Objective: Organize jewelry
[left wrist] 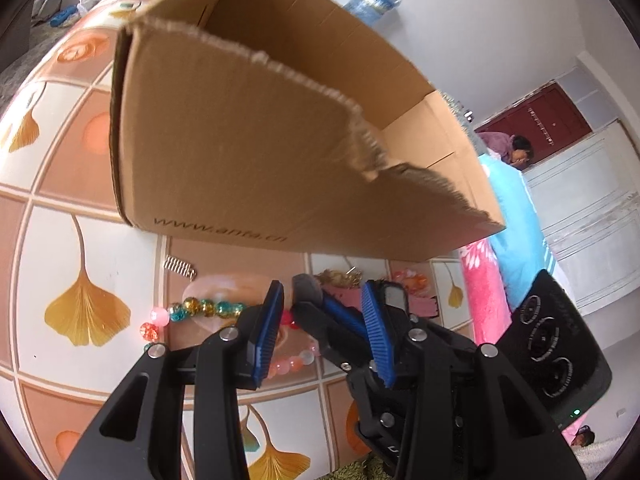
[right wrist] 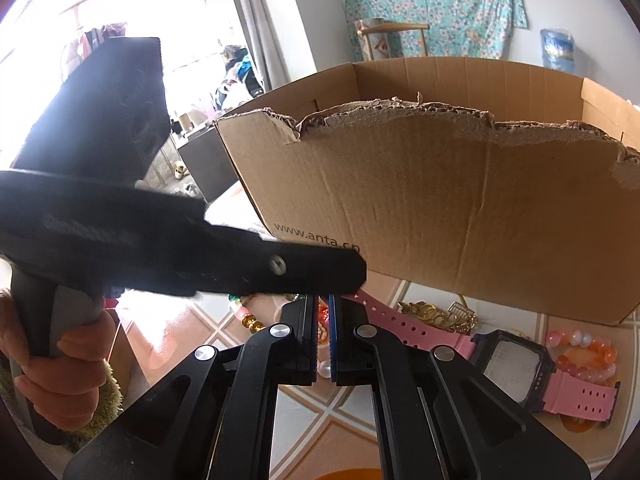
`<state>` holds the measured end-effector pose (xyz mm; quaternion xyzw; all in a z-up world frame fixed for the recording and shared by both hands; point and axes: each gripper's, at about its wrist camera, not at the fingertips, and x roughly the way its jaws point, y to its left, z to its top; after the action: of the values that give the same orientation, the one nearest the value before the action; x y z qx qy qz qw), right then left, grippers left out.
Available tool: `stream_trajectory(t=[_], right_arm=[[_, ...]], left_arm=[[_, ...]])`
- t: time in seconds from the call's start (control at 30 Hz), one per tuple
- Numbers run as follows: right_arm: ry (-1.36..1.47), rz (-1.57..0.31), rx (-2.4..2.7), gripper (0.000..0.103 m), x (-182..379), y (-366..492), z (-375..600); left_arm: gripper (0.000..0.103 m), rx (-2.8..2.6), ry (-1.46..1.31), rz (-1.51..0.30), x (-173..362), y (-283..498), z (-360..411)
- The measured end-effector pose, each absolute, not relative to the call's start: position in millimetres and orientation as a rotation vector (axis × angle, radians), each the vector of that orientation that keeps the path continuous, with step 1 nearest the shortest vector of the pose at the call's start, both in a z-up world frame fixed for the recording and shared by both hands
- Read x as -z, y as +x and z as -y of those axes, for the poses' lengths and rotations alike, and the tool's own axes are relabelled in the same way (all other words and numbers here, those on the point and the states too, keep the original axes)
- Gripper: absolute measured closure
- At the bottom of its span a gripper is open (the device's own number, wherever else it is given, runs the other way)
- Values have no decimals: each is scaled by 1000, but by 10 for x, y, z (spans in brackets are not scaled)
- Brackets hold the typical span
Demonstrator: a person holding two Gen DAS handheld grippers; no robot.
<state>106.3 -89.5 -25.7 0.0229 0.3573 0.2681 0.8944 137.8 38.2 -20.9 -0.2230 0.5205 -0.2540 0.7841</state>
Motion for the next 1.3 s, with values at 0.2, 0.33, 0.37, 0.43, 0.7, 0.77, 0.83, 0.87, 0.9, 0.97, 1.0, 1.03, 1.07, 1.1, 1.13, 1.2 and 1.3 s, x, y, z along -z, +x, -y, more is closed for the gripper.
stream_trajectory(t=[0.2,0.33,0.37,0.43,0.7,0.77,0.83,0.87,0.9,0.97,1.0,1.03,1.07,1.1,1.13,1.2,1.3], right_arm=[[29,-732,-551,100,249,1042,872],[22,-729,-549,100,241,1041,861],[17,-729,-548,100,241,1033,855],[4,-726,-544,99,235,1022,842],[-36,-719,-513,94,181,911,853],[-22,-739,-497,86,148,869,925],[14,-763,-450,76,105,815,1098],[42,-777,-416,74,86,794,1222],[63,-788,-386,74,72,775,1324],[119,-820,-280,74,38,737,1618],[148,-830,-231,74,23,723,1757],[175,-836,-188,74,10,709,1879],[194,-843,-150,74,5,685,1969],[219,-853,-93,73,1,674,2108],[236,-862,-50,72,8,672,2208],[258,-885,2,73,51,696,2322],[303,-920,9,73,132,752,2414]], left_arm=[[77,543,-509,-1133,231,1411,-421],[80,540,-521,-1138,232,1422,-454],[82,536,-519,-1135,226,1424,-465],[86,536,-512,-1133,206,1431,-465],[98,539,-469,-1112,168,1435,-474],[99,531,-460,-1109,160,1434,-484],[100,518,-433,-1102,146,1420,-482],[100,512,-413,-1097,140,1412,-475],[100,506,-395,-1095,136,1404,-463],[100,496,-365,-1095,134,1393,-436],[100,493,-353,-1092,132,1389,-424],[100,490,-334,-1087,123,1384,-409],[100,488,-322,-1083,117,1376,-391],[100,485,-306,-1077,106,1372,-374],[100,485,-297,-1073,100,1366,-358],[100,484,-280,-1066,89,1357,-327],[100,484,-248,-1057,78,1340,-288]])
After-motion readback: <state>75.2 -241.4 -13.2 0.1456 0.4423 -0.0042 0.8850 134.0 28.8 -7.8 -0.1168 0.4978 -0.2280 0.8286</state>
